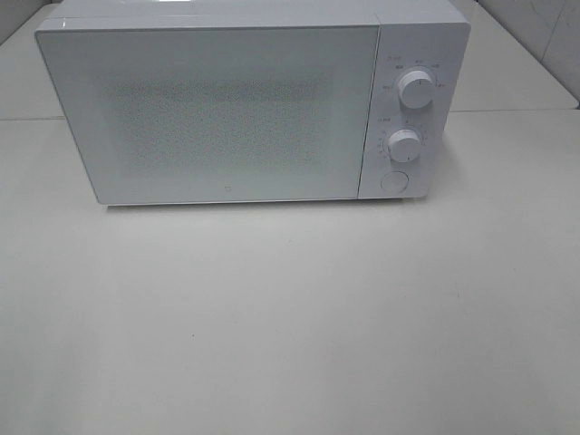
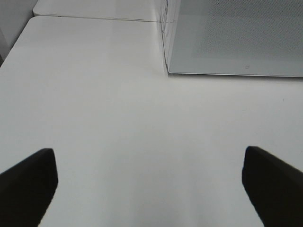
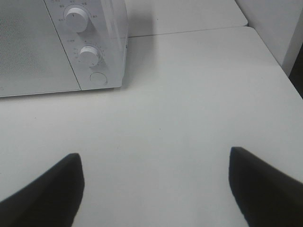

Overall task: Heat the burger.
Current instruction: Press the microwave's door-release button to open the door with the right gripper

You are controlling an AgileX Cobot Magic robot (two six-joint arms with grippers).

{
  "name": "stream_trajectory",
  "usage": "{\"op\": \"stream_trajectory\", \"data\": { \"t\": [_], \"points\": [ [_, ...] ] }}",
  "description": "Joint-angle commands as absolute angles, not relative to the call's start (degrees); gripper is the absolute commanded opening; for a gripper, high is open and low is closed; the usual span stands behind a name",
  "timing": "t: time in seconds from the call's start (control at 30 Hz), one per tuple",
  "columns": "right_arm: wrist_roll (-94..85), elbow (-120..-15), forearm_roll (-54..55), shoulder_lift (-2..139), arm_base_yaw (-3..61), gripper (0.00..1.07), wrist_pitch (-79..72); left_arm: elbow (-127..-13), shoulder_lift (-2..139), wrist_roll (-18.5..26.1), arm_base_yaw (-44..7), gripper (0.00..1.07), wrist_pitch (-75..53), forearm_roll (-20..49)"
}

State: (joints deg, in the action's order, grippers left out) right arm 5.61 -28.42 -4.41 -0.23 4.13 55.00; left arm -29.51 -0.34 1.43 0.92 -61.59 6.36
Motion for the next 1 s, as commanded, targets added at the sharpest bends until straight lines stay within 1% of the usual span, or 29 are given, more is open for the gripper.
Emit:
{"op": "stream_trajectory", "data": {
  "t": [0.03,0.53,0.83,0.9,0.97,1.0],
  "points": [
    [5.27,-28.25,-4.76,-2.23,3.78,0.76,55.06,-29.45,-1.03,1.43,1.03,0.98,-61.13,6.47],
    [5.33,-29.51,-4.7,-1.66,3.78,0.76,54.2,-29.45,-1.03,1.43,1.03,0.98,-61.13,6.47],
    [4.98,-30.48,-5.33,5.84,3.78,0.76,44.06,-29.45,-1.03,1.43,1.03,0.98,-61.13,6.47],
    [4.98,-28.99,-5.33,9.97,3.78,0.76,38.27,-29.45,-1.03,1.43,1.03,0.98,-61.13,6.47],
    [4.98,-28.25,-5.33,10.77,3.78,0.76,36.73,-29.45,-1.03,1.43,1.03,0.98,-61.13,6.47],
    [4.98,-26.7,-5.33,12.72,3.78,0.76,32.77,-29.45,-1.03,1.43,1.03,0.98,-61.13,6.47]
  ]
}}
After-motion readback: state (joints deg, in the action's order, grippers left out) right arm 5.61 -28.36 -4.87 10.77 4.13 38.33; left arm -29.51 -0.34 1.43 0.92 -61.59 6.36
